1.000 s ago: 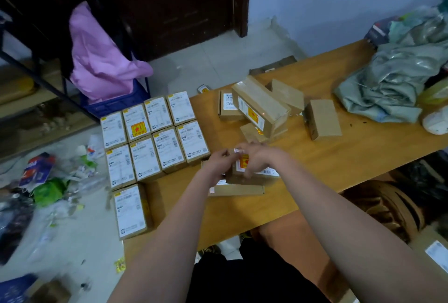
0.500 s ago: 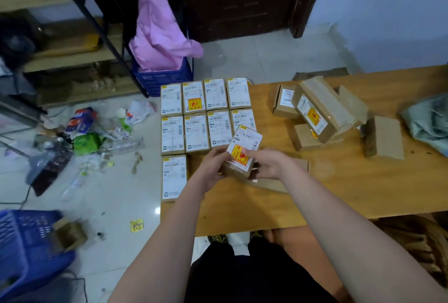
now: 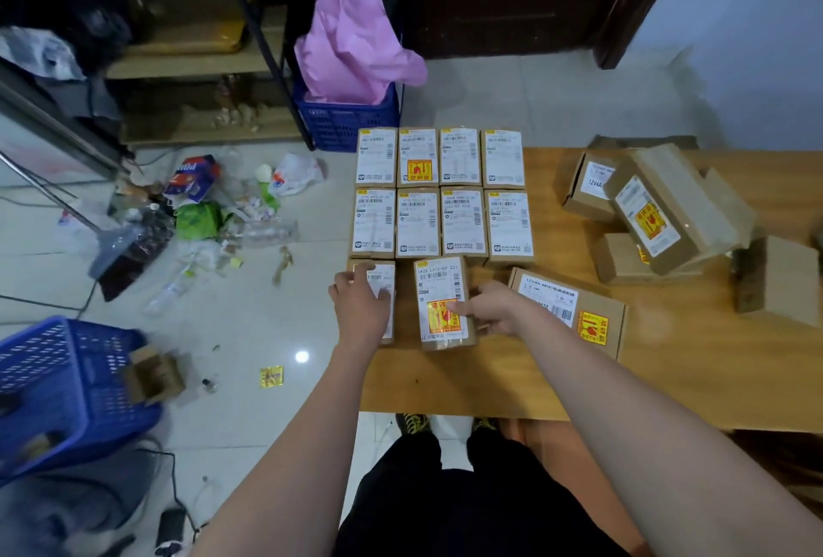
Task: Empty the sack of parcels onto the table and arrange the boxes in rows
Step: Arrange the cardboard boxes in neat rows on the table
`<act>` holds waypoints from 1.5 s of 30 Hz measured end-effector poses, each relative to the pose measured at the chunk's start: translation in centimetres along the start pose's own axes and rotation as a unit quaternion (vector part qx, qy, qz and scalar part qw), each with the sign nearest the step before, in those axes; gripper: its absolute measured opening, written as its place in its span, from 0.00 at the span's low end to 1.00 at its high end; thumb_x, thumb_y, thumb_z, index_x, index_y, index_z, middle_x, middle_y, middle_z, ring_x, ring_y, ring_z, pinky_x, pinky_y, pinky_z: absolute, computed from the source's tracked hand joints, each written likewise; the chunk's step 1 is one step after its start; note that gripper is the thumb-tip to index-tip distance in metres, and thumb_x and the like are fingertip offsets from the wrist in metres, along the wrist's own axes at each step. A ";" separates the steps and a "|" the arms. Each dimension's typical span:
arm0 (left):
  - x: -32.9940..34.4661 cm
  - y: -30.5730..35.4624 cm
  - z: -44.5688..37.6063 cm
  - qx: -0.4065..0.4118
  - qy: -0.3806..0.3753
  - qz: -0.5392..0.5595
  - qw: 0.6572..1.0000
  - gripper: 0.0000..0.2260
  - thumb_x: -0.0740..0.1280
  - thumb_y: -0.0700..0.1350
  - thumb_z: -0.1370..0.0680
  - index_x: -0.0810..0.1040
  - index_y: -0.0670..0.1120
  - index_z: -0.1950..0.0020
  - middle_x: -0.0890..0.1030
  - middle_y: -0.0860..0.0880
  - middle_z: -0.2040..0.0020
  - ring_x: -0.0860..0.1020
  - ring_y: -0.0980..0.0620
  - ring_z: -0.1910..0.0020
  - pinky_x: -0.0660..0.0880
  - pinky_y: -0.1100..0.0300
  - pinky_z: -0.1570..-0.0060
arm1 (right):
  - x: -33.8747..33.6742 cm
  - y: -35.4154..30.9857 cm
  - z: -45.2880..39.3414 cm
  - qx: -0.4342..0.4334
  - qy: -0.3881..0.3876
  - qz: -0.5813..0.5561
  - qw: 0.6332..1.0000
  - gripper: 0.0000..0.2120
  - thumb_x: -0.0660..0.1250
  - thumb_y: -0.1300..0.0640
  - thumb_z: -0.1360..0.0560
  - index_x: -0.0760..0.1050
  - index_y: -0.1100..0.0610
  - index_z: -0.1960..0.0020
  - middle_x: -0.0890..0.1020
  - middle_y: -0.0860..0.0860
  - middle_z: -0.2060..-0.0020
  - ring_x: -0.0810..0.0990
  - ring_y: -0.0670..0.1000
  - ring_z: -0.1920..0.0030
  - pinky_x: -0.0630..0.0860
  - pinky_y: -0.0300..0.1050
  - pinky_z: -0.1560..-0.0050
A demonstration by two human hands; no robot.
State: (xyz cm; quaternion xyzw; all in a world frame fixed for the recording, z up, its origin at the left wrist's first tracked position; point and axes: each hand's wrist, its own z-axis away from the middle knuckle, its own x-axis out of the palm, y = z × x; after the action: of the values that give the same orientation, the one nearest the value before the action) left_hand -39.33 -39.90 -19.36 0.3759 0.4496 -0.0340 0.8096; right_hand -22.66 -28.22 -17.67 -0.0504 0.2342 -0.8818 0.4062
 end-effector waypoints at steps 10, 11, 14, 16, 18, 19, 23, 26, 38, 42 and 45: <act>0.0 -3.3 -0.9 -0.072 -0.086 0.044 0.993 0.30 0.66 0.41 0.22 0.57 0.50 0.22 0.69 0.39 0.32 0.71 0.39 0.34 0.71 0.48 0.38 | 3.1 0.4 -2.7 0.025 0.022 0.005 0.999 0.26 0.73 0.60 0.26 0.69 0.61 0.31 0.80 0.58 0.39 0.79 0.58 0.39 0.78 0.59 0.42; 0.0 -3.5 -0.9 -0.069 -0.089 0.046 0.993 0.31 0.65 0.40 0.22 0.57 0.51 0.22 0.69 0.39 0.33 0.72 0.39 0.35 0.72 0.49 0.39 | 3.3 0.4 -2.9 0.025 0.023 0.004 0.999 0.26 0.73 0.59 0.26 0.69 0.61 0.31 0.79 0.58 0.38 0.78 0.59 0.38 0.77 0.60 0.40; 0.2 -3.8 -0.8 -0.066 -0.093 0.050 0.992 0.32 0.65 0.40 0.21 0.54 0.51 0.21 0.70 0.39 0.34 0.75 0.39 0.38 0.73 0.50 0.41 | 3.8 0.5 -3.5 0.025 0.037 0.017 0.999 0.25 0.72 0.57 0.24 0.69 0.62 0.31 0.78 0.58 0.36 0.77 0.60 0.36 0.75 0.61 0.38; 0.3 -3.9 -0.7 -0.066 -0.095 0.054 0.992 0.33 0.66 0.41 0.21 0.52 0.52 0.21 0.69 0.39 0.34 0.76 0.39 0.39 0.74 0.50 0.41 | 4.2 0.5 -3.8 0.023 0.054 0.026 0.998 0.22 0.70 0.57 0.23 0.70 0.62 0.32 0.78 0.59 0.37 0.78 0.60 0.38 0.77 0.60 0.40; 0.4 -3.9 -0.9 -0.069 -0.097 0.056 0.991 0.34 0.65 0.41 0.20 0.51 0.52 0.20 0.69 0.39 0.33 0.76 0.40 0.38 0.75 0.49 0.41 | 4.6 0.5 -4.2 0.019 0.061 0.025 0.998 0.23 0.70 0.58 0.23 0.69 0.62 0.31 0.78 0.59 0.36 0.79 0.60 0.39 0.77 0.60 0.40; 0.4 -3.9 -0.9 -0.068 -0.097 0.058 0.991 0.34 0.65 0.41 0.20 0.51 0.52 0.20 0.69 0.39 0.33 0.76 0.40 0.38 0.75 0.49 0.41 | 4.7 0.5 -4.3 0.016 0.061 0.022 0.998 0.26 0.69 0.58 0.23 0.66 0.61 0.28 0.77 0.59 0.35 0.78 0.60 0.38 0.77 0.61 0.40; 0.4 -4.0 -0.9 -0.067 -0.099 0.062 0.991 0.34 0.65 0.41 0.21 0.51 0.52 0.20 0.69 0.39 0.33 0.76 0.40 0.38 0.75 0.49 0.41 | 5.1 0.3 -4.5 0.008 0.070 0.014 0.997 0.36 0.69 0.58 0.23 0.54 0.55 0.21 0.72 0.57 0.30 0.74 0.61 0.33 0.75 0.63 0.38; 0.4 -3.9 -0.8 -0.071 -0.098 0.066 0.990 0.34 0.65 0.41 0.20 0.50 0.52 0.20 0.69 0.39 0.33 0.75 0.40 0.38 0.75 0.49 0.40 | 5.2 0.2 -4.7 0.006 0.078 0.026 0.997 0.36 0.69 0.57 0.23 0.55 0.55 0.21 0.72 0.56 0.30 0.74 0.60 0.33 0.76 0.62 0.39; 0.9 -0.2 -1.0 -0.015 0.007 -0.058 0.998 0.28 0.67 0.45 0.24 0.63 0.47 0.26 0.63 0.40 0.30 0.59 0.39 0.28 0.61 0.42 0.32 | 2.1 0.0 -3.4 -0.105 0.204 0.203 0.952 0.20 0.60 0.52 0.19 0.69 0.59 0.31 0.77 0.57 0.37 0.77 0.57 0.40 0.73 0.48 0.46; 2.5 4.5 -0.7 0.036 -0.011 -0.021 0.999 0.21 0.66 0.43 0.22 0.69 0.46 0.29 0.65 0.42 0.31 0.61 0.41 0.29 0.63 0.44 0.33 | -2.3 0.9 -2.0 -0.100 0.287 0.155 0.940 0.13 0.59 0.56 0.21 0.71 0.60 0.38 0.78 0.57 0.43 0.76 0.56 0.49 0.74 0.47 0.52; 4.6 7.6 0.1 0.093 -0.039 -0.029 0.994 0.16 0.64 0.42 0.21 0.74 0.45 0.33 0.67 0.43 0.32 0.63 0.43 0.30 0.65 0.46 0.33 | -6.3 2.4 -1.0 -0.058 0.351 0.146 0.923 0.15 0.59 0.58 0.22 0.69 0.61 0.36 0.78 0.60 0.42 0.76 0.61 0.42 0.71 0.46 0.52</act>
State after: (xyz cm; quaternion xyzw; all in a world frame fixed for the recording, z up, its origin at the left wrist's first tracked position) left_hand -33.56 -33.21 -18.41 0.4345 0.4231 -0.1143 0.7869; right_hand -17.11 -24.48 -19.01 0.2732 0.4171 -0.7591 0.4186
